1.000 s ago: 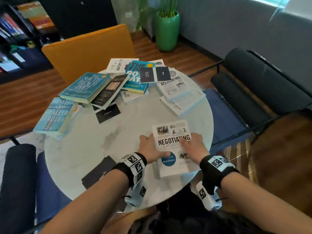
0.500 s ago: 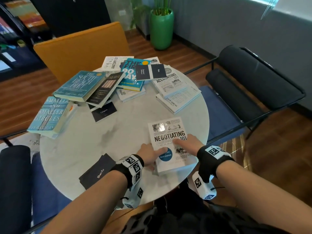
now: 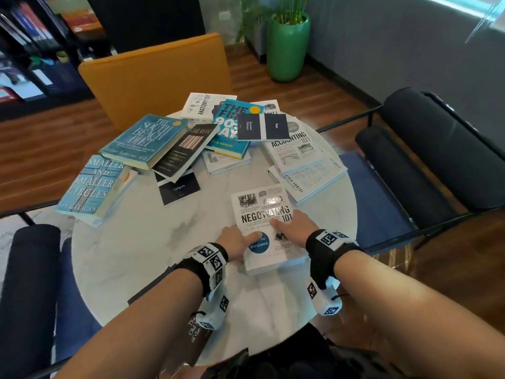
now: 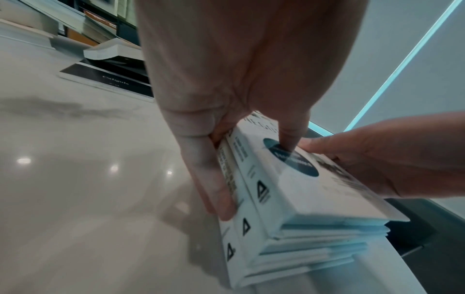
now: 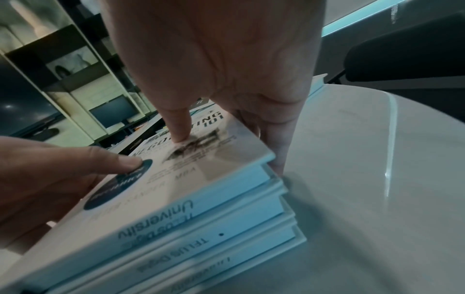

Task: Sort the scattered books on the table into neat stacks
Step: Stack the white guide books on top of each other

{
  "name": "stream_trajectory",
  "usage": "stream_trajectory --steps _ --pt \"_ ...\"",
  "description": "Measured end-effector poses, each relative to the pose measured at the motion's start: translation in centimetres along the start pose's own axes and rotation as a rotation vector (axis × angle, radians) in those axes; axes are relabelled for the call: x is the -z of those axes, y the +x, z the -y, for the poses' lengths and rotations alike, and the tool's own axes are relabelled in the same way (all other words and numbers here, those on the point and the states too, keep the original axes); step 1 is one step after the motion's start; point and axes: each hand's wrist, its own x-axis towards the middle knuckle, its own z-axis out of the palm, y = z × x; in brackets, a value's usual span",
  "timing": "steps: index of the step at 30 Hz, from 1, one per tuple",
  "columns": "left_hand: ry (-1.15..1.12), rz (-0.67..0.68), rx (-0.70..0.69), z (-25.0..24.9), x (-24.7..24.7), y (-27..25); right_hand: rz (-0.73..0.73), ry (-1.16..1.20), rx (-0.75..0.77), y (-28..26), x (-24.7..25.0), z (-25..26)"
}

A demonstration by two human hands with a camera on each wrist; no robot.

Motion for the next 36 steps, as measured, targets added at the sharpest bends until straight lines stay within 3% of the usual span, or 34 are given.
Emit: stream_trajectory --steps 5,9,11,13,17,19,24,34,36 --pt "0.008 -0.051 -0.066 0.0 0.8 1.0 0.036 0.002 0.026 1.5 0.3 1.0" --pt "-0.032 -0.184 -0.185 0.4 0.0 0.0 -0.002 0.065 0.124 1.6 0.3 0.5" --pt "-0.076 -0.155 -0.284 1.1 -0.8 -1.1 0.042 0.088 0.185 1.5 0.5 -0.5" --pt "0.047 -0.085 -0.326 1.9 -1.4 -2.0 0.142 0.024 0.191 0.0 1.0 -0.8" --pt "0.42 -0.049 -0.252 1.9 -1.4 -2.9 0.241 -0.25 0.203 -3.0 1.6 -1.6" --pt "0.493 -0.09 -0.236 1.5 -1.5 -3.2 0.184 -0.346 0.222 -3.9 1.3 -1.9" --pt "0.535 -0.129 -0.253 1.4 -1.5 -3.2 0.039 -0.446 0.281 -3.9 0.4 -2.6" --pt "0.515 -0.126 -0.248 1.0 -0.2 -3.4 0.119 -0.398 0.221 -4.5 2.3 -1.3" --pt "0.583 -0.163 -0.228 -0.2 1.0 -3.7 0.081 -0.388 0.206 -4.4 3.7 0.0"
